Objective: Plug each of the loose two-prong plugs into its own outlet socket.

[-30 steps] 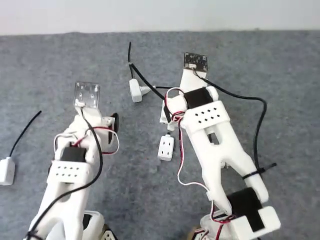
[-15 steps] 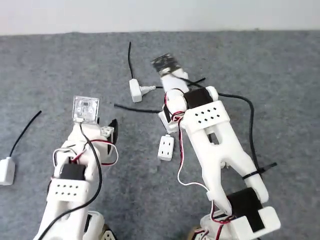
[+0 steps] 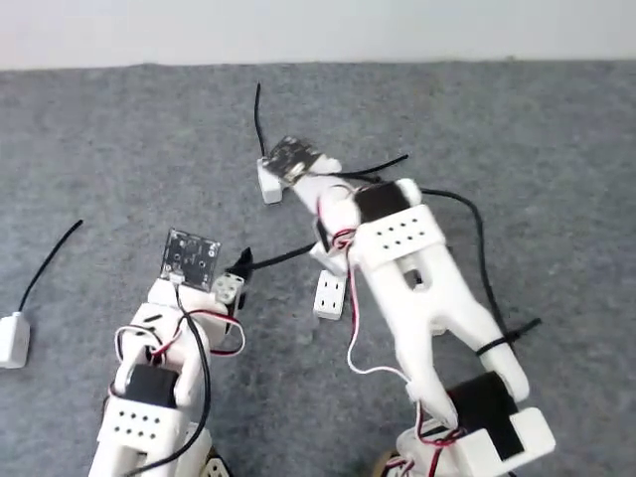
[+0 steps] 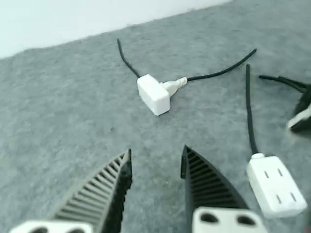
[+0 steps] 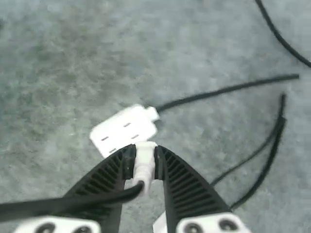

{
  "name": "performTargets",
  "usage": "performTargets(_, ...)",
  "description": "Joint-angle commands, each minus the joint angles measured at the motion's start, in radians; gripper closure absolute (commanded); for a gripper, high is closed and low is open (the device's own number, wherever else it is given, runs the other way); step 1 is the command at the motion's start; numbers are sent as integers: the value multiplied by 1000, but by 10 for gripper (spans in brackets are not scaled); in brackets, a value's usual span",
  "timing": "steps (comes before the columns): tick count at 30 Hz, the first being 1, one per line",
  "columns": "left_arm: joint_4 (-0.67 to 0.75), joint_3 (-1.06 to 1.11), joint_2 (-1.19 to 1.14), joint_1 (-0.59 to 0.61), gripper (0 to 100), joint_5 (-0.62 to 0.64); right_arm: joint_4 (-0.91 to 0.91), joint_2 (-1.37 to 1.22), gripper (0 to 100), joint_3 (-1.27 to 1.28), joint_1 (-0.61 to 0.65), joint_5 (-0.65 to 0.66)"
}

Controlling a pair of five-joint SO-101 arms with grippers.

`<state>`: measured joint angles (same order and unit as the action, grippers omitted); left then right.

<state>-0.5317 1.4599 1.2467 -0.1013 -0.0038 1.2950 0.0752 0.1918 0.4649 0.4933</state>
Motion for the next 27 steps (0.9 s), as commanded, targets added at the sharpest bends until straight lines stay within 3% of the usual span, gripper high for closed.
performTargets(1, 31, 15, 95, -11, 838, -11, -18, 19, 990, 11, 61, 15)
performTargets(6, 29, 41, 155, -11, 838, -11, -7, 18, 990, 20, 124, 20)
performTargets(16, 29, 59, 184, -3, 838, -11, -22, 8, 990, 58, 131, 285)
performTargets(27, 35, 61, 184, -2, 838, -11, -249, 21, 990, 219, 133, 241)
